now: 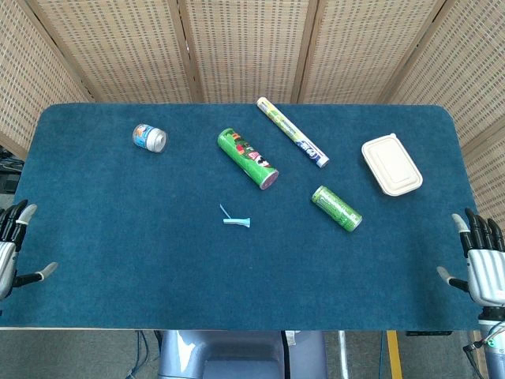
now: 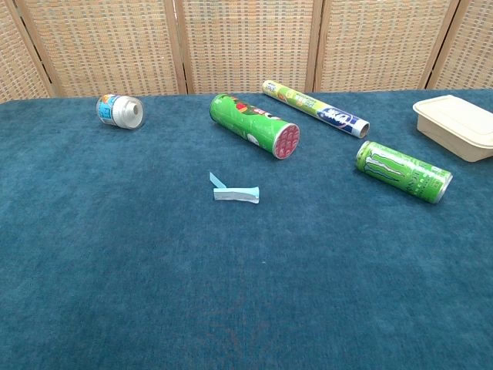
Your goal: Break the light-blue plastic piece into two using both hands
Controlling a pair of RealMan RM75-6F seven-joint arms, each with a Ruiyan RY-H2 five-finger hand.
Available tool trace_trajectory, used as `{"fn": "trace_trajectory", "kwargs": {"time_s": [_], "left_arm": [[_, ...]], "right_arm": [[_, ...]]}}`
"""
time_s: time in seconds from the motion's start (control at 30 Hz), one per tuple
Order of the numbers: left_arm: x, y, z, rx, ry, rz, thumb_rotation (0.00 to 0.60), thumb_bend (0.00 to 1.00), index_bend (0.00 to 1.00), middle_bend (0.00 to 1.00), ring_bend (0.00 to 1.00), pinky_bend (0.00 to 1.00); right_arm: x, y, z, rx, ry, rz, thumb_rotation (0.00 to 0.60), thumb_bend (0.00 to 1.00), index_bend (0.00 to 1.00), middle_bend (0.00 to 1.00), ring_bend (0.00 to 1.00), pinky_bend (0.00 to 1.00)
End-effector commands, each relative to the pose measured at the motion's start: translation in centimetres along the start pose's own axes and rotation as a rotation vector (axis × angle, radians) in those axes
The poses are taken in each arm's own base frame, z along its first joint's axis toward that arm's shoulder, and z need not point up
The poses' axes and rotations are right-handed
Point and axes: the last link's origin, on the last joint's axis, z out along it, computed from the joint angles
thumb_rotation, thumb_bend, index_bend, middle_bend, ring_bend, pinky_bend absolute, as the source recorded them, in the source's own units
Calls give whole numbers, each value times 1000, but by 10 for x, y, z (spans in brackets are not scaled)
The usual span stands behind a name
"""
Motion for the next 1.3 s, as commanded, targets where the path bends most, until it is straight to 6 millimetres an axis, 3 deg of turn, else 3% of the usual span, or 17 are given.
{"fn": "trace_trajectory", "kwargs": {"time_s": [0.03, 0.2, 0.37, 0.67, 0.87, 1.0, 1.03, 1.07, 1.17, 1.3], "left_arm": [[1, 0, -1, 1, 5, -1, 600, 0, 0, 0, 0, 0], [1, 0, -3, 0, 12, -3, 600, 0, 0, 0, 0, 0], [1, 1, -2, 5, 14, -7, 600, 0, 0, 0, 0, 0], [-1, -5, 5, 41, 7, -2, 600, 0, 0, 0, 0, 0], [-2, -10, 10, 72, 1, -6, 600, 0, 0, 0, 0, 0], [-3, -16, 16, 104, -9, -8, 600, 0, 0, 0, 0, 0], [-4, -19, 19, 119, -15, -10, 600, 0, 0, 0, 0, 0], [-4, -20, 20, 124, -18, -12, 600, 0, 0, 0, 0, 0], [-4, -22, 23, 134, -24, -12, 600, 0, 0, 0, 0, 0], [-5, -22, 24, 138, -28, -12, 600, 0, 0, 0, 0, 0]], "right_arm": [[-2, -1, 0, 6, -3, -7, 600, 0, 0, 0, 0, 0], [-2, -4, 1, 17, 0, 20, 600, 0, 0, 0, 0, 0], [9, -42, 29, 139, 25, 61, 600, 0, 0, 0, 0, 0], [22, -127, 82, 331, -29, 97, 600, 0, 124, 0, 0, 0], [18, -207, 113, 453, -100, 157, 600, 54, 223, 0, 0, 0], [10, -269, 131, 524, -143, 157, 600, 127, 268, 0, 0, 0], [1, -294, 139, 540, -168, 139, 600, 138, 274, 0, 0, 0], [-4, -305, 144, 535, -179, 130, 600, 145, 284, 0, 0, 0], [-20, -333, 147, 526, -206, 100, 600, 197, 314, 0, 0, 0], [-39, -355, 148, 519, -235, 73, 600, 256, 358, 0, 0, 0]]}}
